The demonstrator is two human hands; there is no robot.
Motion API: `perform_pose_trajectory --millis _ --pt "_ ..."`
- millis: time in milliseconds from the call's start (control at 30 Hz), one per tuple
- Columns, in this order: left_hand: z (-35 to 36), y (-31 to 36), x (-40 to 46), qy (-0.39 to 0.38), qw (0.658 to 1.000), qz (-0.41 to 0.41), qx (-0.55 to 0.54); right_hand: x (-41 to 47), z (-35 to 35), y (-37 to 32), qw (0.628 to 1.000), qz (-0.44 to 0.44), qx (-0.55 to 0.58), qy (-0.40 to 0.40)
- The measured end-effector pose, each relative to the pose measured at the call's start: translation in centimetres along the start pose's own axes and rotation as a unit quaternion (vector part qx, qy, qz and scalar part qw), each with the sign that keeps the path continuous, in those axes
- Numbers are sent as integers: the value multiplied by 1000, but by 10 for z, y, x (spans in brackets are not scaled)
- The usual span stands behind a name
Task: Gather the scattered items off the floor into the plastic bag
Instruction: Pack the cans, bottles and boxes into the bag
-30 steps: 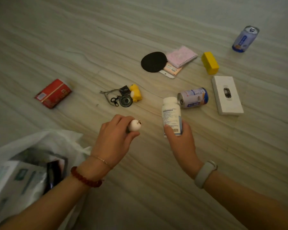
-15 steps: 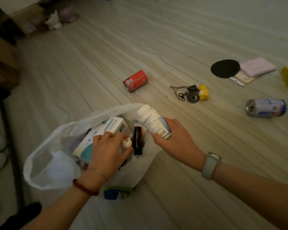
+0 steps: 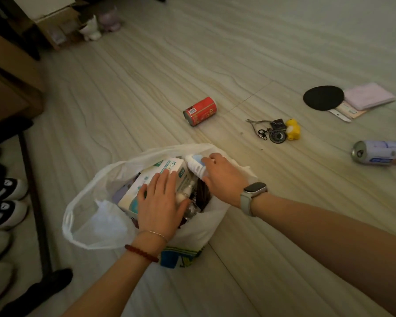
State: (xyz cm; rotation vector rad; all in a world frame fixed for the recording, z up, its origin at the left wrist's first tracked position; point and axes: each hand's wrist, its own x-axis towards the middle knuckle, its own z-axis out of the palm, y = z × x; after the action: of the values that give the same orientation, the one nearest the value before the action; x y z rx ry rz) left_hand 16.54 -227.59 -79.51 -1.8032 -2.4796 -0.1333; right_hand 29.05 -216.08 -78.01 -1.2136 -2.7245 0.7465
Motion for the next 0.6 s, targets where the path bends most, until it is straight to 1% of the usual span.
perform_pose_trajectory --millis 33,100,133,167,200,233,267,300,333,367,400,433,500,533,600 --pt "1 -1 0 3 1000 -1 -1 0 1 0 1000 -17 -2 -15" --pt "2 -2 -1 14 1000 1 4 -2 1 1 999 -40 14 -9" --pt "2 -2 0 19 1000 2 8 -4 0 5 998 -50 18 19" --pt "2 -2 0 27 1000 1 9 -5 0 10 996 -54 6 64" --pt "2 -2 1 36 999 -2 9 -5 0 17 994 -41 -11 104" --pt "2 -2 1 40 999 -6 10 -4 1 25 992 -3 -25 125" --pt "2 -2 1 37 999 -10 11 -2 1 33 993 60 -16 103" --pt "1 -1 1 31 999 -12 12 -1 0 41 991 124 13 54" --pt "1 -1 2 26 1000 -11 13 0 0 46 985 166 47 -7" --pt "1 -1 2 23 1000 -10 13 -1 2 50 981 175 68 -51" --pt "1 -1 3 19 1000 -9 9 -3 1 49 983 161 71 -60" --pt "2 -1 3 16 1000 -11 3 -5 1 47 988 138 64 -32" --pt "0 0 4 12 1000 -19 -13 -10 -12 40 988 105 85 79" --pt "0 1 4 13 999 -24 -24 -12 -21 37 978 98 118 143" --pt "-3 2 6 29 998 -35 -38 -12 -46 34 943 79 186 265"
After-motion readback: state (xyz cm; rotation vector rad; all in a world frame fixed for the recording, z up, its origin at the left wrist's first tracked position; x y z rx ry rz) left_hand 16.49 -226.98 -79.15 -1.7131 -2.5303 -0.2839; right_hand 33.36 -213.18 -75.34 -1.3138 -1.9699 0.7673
